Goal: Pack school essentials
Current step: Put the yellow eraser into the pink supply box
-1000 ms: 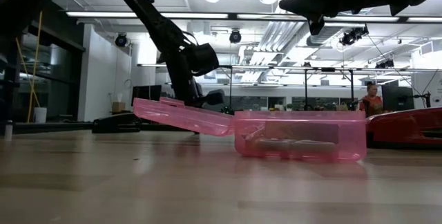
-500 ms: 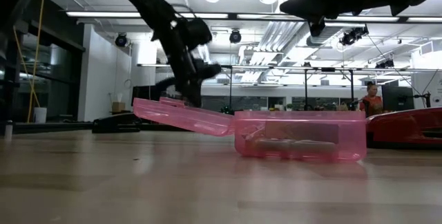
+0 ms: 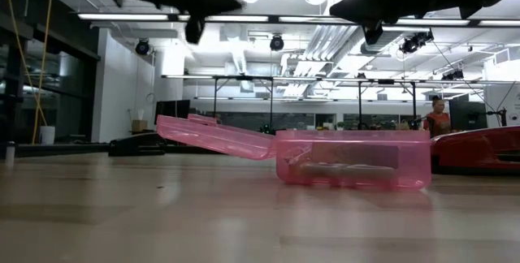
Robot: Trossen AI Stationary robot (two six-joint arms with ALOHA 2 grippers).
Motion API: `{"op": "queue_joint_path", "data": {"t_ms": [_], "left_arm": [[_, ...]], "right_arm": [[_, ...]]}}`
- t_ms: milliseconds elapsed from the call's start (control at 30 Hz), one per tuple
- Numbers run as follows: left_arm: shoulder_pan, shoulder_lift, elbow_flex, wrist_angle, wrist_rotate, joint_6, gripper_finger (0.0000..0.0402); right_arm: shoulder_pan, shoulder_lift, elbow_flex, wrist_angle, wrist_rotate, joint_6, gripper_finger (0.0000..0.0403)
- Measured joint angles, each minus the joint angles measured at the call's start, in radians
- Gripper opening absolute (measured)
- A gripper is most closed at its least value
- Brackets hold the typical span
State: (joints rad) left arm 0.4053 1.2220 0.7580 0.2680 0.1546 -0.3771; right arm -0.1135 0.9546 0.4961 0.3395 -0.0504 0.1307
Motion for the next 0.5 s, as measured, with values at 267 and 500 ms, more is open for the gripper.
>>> {"op": "queue_joint_path", "data": {"t_ms": [267,500], "left_arm": [[-0.221,-0.219,-0.142,0.147,-0.024,0.106,0.0],[-0.277,-0.212,-0.142,0.149,-0.077,0.171,0.0]], "right_arm": [[0.001,0.0,0.0,0.049,-0.05,0.023,0.0],[0.003,0.0,0.0,0.099,-0.08,0.026,0.0]]}}
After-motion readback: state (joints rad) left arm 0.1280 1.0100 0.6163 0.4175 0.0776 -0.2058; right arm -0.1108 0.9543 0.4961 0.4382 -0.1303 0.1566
